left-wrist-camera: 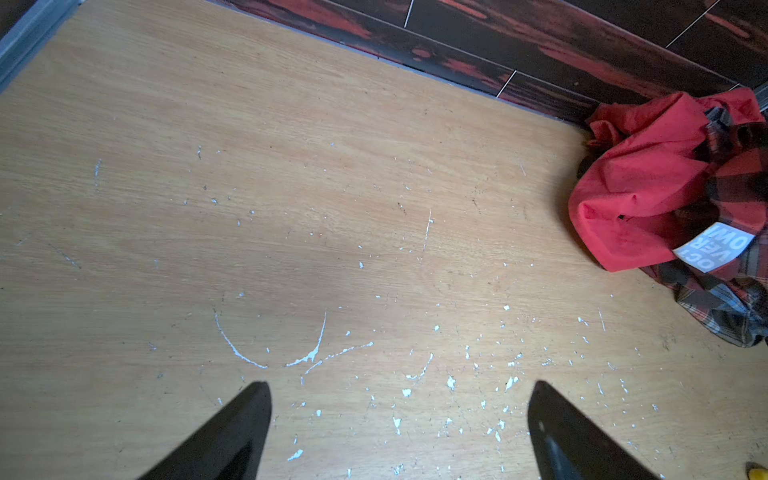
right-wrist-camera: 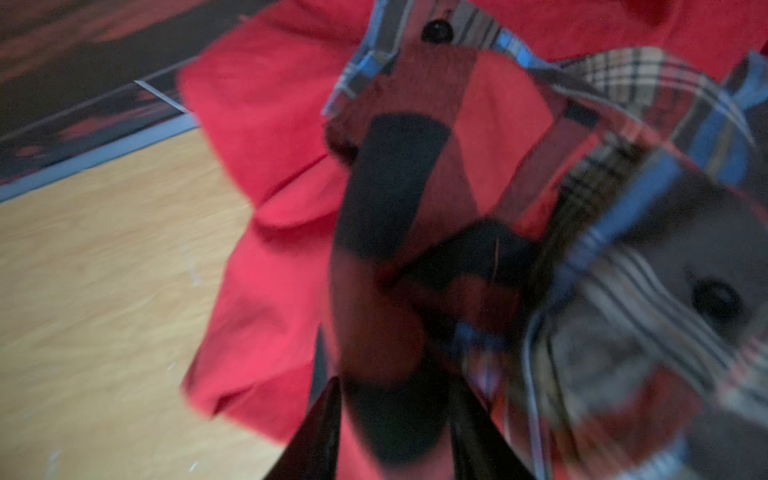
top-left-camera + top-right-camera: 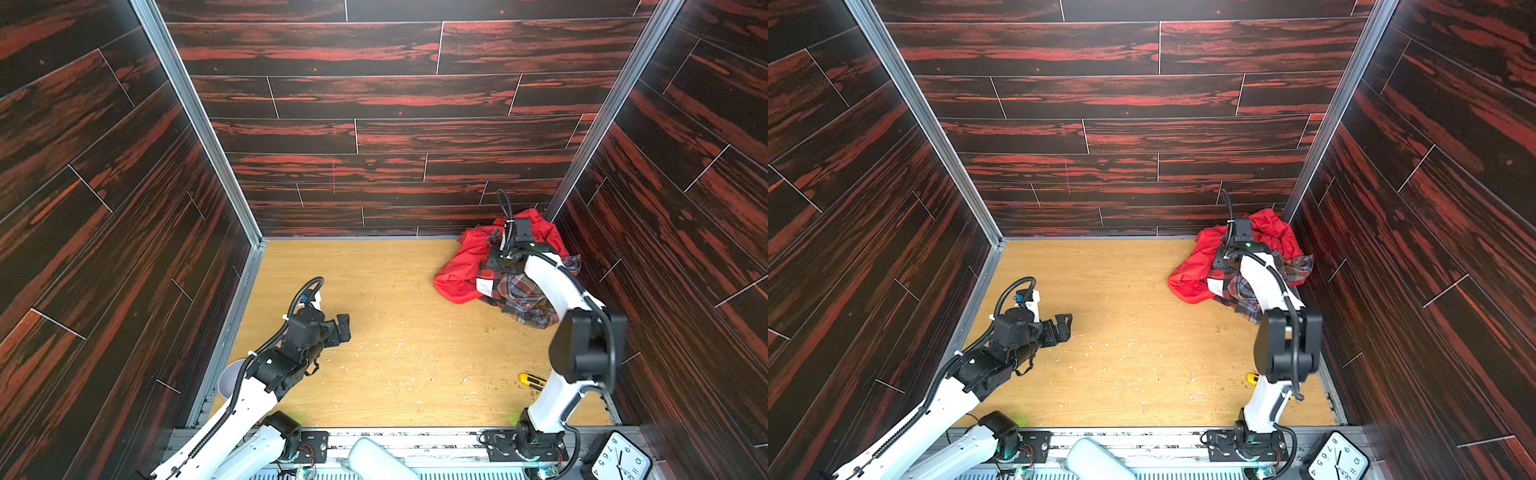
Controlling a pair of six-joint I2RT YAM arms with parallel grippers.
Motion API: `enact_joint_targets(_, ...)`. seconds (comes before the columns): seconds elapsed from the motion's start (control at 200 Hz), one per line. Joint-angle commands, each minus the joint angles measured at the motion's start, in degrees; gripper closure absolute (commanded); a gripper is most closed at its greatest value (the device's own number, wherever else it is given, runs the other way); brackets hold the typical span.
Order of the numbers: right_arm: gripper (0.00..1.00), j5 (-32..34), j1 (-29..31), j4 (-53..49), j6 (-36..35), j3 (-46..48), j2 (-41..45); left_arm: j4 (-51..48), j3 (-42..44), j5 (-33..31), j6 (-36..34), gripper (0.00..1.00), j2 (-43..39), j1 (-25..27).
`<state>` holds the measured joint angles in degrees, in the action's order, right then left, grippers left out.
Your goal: Pick out a specific cloth from the pile
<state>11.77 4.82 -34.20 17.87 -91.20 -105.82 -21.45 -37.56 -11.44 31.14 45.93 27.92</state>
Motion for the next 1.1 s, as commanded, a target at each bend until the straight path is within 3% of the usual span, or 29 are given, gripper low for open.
enact_joint_targets(0.0,0.61,0.74,0.1,-0.89,-0.96,-1.35,-3.54,-0.93,0.29,-1.48,0.34,0.01,-0.49,0.2)
enact_joint_targets(0.055,0.69,-0.16,0.18,-0.86,-0.86,-1.96,-4.07,-0.88,-0.01,-1.4,0.25,0.01,-0.03,0.2)
enact_joint_targets(0.16,0.99,-1.89,0.34,-3.5,-0.73,-5.71,-2.74,-0.92,-0.37,-1.17,0.33,0.01,0.8,0.2)
enact_joint_targets(0.266,1.0,-2.27,1.31,-8.23,-1.23,-15.4,0.92,-0.08,-0.41,-0.99,0.34,0.01,1.33,0.2)
enact_joint_targets(0.356,1.0,-3.35,1.35,-17.84,-1.09,-36.53,-0.37,1.2,-0.39,0.12,0.26,0.01,2.24,0.2)
enact_joint_targets(0.431,1.0,-3.64,1.25,-25.61,-0.98,-63.72,-6.44,1.67,-1.0,1.29,-0.42,0.01,3.42,0.16)
enact_joint_targets(0.471,1.0,-1.96,1.22,-25.37,-0.73,-76.6,-9.14,1.76,-1.56,1.64,-1.06,0.01,3.92,0.25)
enact_joint_targets(0.501,1.0,-0.9,1.22,-21.85,-1.0,-80.71,-9.38,1.97,-2.06,2.07,-1.69,0.01,4.3,0.25)
enact_joint_targets(0.561,1.0,0.58,1.24,-9.75,-1.37,-75.93,-4.48,2.66,-3.11,3.27,-3.28,0.01,4.77,0.29)
enact_joint_targets(0.671,1.0,-0.33,1.6,28.68,-2.15,-45.12,12.04,5.68,-4.59,6.2,-6.76,0.01,5.06,0.29)
enact_joint_targets(0.716,1.0,-0.02,1.73,40.4,-1.28,-41.37,14.26,7.15,-4.93,7.13,-7.93,0.01,5.13,0.25)
enact_joint_targets(0.751,1.0,0.31,1.74,40.81,-0.01,-47.3,11.99,8.14,-5.27,7.72,-8.42,0.01,5.26,0.29)
enact_joint_targets(0.832,1.0,-0.9,1.83,37.75,1.7,-73.43,0.44,9.18,-6.25,8.5,-9.24,0.01,5.77,0.33)
enact_joint_targets(0.872,1.0,-0.47,1.79,40.62,3.49,-79.24,-2.61,9.35,-6.72,8.51,-9.4,0.01,6.15,0.36)
enact_joint_targets(0.922,1.0,0.64,1.8,43.27,6.08,-74.61,0.1,9.41,-7.4,8.82,-9.6,0.01,6.52,0.38)
enact_joint_targets(1.007,1.0,-0.76,1.85,50.41,11.33,-51.66,10.43,9.28,-8.18,8.94,-9.52,0.01,6.52,0.42)
enact_joint_targets(1.097,1.0,-6.94,2.38,42.06,14.69,-54.35,7.46,9.16,-8.23,8.79,-9.67,0.01,5.31,0.55)
